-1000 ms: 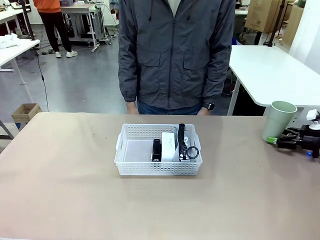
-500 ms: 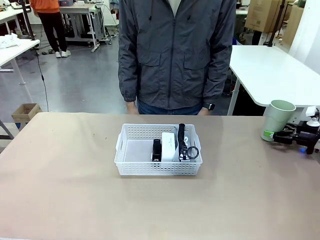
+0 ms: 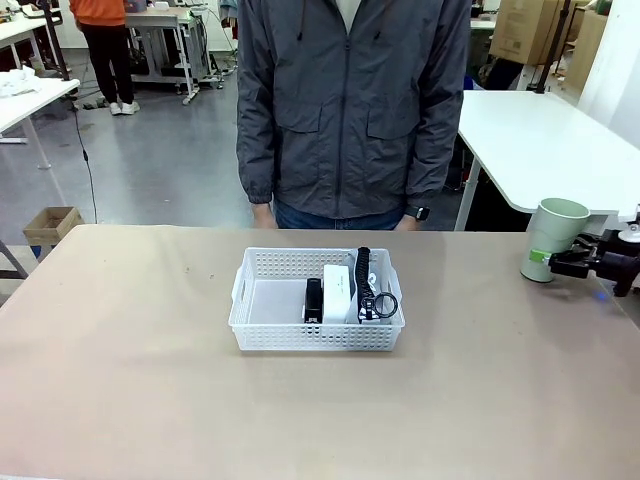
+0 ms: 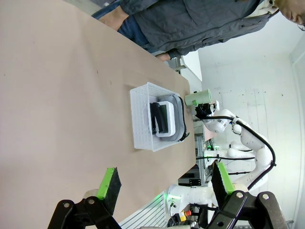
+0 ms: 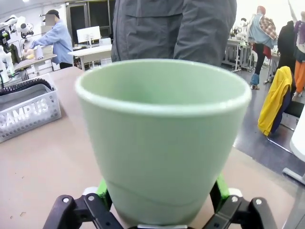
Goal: Efficiently arrange items inside the basket to fit them all.
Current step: Pick up the Reusable plastic cup and place it inside the Organizing basket.
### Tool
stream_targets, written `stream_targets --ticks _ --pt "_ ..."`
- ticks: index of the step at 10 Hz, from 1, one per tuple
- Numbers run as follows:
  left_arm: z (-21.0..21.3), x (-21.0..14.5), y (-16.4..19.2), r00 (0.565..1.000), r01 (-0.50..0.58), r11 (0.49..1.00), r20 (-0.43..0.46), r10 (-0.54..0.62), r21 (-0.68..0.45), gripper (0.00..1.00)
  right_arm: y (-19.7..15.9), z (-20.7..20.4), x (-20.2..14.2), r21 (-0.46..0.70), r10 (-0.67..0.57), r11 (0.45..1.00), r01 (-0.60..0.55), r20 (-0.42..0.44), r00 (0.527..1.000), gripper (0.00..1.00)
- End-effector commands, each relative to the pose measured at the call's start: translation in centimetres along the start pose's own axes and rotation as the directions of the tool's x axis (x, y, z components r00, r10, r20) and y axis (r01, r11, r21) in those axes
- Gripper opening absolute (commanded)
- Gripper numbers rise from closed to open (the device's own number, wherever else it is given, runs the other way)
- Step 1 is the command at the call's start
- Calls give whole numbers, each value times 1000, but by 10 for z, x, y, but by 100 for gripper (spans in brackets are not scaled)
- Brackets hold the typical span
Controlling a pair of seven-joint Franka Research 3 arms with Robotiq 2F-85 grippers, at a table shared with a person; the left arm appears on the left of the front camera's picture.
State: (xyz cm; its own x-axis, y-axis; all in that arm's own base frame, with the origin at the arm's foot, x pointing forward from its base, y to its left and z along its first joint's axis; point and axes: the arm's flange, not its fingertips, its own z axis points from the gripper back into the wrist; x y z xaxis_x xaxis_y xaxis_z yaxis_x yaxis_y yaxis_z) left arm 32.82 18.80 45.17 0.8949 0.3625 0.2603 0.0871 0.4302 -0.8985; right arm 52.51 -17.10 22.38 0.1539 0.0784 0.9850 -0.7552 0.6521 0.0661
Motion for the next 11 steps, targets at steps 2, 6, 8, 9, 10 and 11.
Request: stream_targets --ticks 2,6,8,9,10,11 --pt "0 0 -3 1000 4 1000 12 -4 -21 100 11 6 11 -2 56 998 -56 27 998 100" --pt "0 0 -3 1000 4 1000 12 -4 -21 100 17 5 15 75 34 997 -33 -13 999 33" --pt "0 0 -3 1000 4 1000 12 -4 -21 100 21 7 20 86 46 995 -45 -7 999 0" --pt "0 0 -3 1000 4 1000 12 -4 -21 100 25 8 24 94 53 994 -53 2 999 26" --pt "0 0 -3 1000 4 1000 12 -4 -21 100 33 9 34 112 48 992 -50 14 999 26" --pt "0 0 -3 1000 4 1000 12 -4 -21 100 46 10 55 143 -12 990 9 17 1000 0"
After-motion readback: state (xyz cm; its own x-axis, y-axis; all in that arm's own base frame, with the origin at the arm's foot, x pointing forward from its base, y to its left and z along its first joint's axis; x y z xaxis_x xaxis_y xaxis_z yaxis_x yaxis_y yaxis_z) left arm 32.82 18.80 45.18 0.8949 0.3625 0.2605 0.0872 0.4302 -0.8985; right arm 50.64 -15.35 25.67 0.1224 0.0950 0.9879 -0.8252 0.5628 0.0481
